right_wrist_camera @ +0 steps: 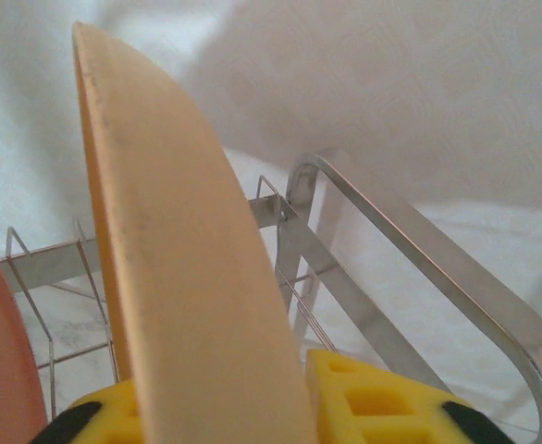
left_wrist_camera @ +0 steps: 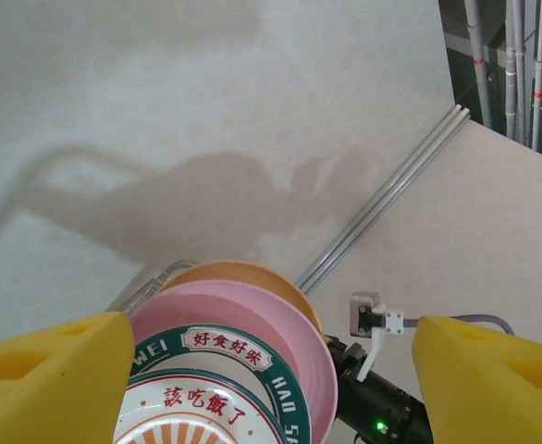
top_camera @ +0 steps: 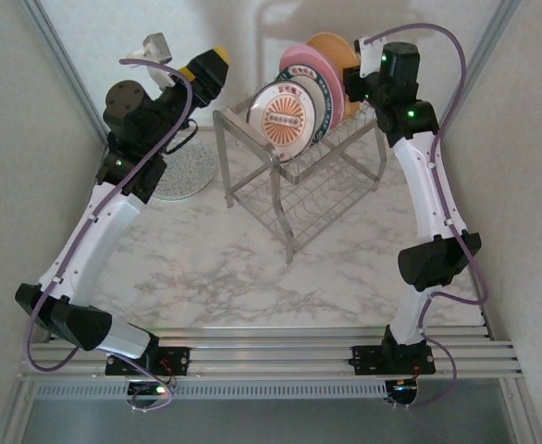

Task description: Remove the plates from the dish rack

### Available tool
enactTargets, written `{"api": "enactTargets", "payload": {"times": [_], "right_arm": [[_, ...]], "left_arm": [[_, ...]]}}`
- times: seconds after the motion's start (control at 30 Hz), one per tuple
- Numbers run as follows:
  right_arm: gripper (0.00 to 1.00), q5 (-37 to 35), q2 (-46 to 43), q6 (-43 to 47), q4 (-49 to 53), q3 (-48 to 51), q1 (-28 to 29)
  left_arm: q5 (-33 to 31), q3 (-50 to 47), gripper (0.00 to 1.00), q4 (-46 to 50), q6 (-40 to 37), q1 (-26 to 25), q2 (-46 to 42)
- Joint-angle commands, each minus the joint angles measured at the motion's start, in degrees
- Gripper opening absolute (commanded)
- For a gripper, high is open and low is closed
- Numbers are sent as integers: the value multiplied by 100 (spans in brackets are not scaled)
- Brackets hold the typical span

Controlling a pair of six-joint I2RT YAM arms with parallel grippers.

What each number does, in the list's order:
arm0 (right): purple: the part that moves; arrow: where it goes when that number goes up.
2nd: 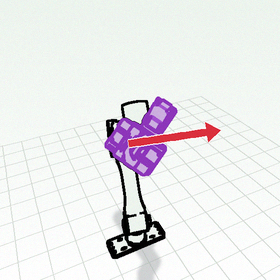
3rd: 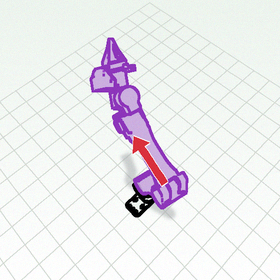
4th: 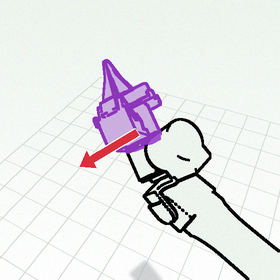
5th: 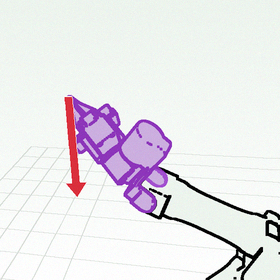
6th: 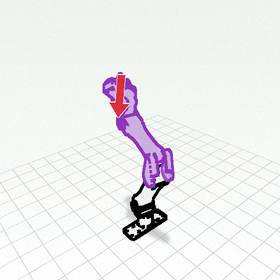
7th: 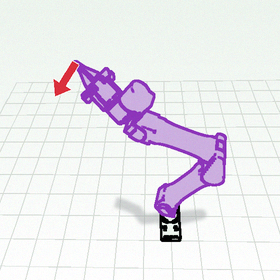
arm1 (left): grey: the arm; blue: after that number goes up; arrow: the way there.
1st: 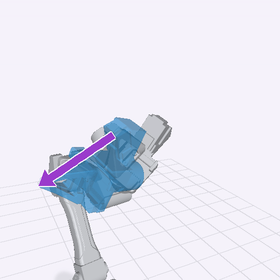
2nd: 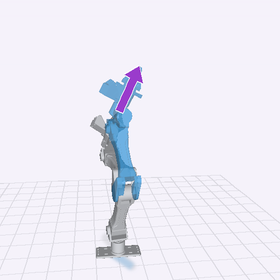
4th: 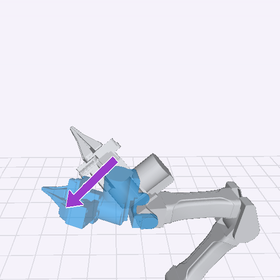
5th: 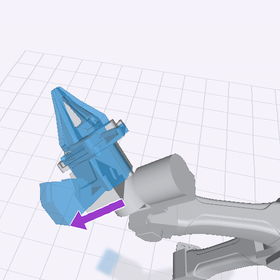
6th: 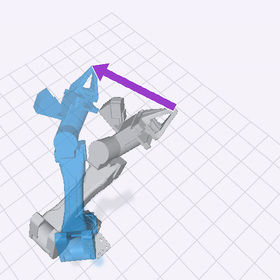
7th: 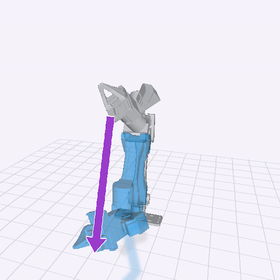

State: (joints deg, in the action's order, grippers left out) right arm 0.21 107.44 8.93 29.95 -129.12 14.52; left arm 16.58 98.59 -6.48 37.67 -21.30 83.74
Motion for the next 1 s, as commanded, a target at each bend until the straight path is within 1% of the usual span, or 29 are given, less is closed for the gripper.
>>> {"api": "enactTargets", "payload": {"times": [0.0, 0.13, 0.33, 0.67, 0.87, 0.97], "right_arm": [[16, -238, -91, -49, -159, -251, 94], [12, -332, -131, -47, -189, -341, 144], [8, -576, -272, 65, -337, -447, 178], [1, -1342, -628, 571, -773, -417, 225], [0, -1662, -889, 654, -1194, -412, 222], [0, -1950, -1008, 658, -1382, -391, 227]], "left_arm": [[100, 126, 79, -143, -49, -34, 22], [100, 132, 79, -134, -49, -41, 10], [110, 126, 79, -143, -23, -41, -6], [153, 160, 79, -193, 36, -41, 9], [247, 170, 79, -213, 70, -67, 34], [313, 233, 79, -213, 64, -79, 70]]}}
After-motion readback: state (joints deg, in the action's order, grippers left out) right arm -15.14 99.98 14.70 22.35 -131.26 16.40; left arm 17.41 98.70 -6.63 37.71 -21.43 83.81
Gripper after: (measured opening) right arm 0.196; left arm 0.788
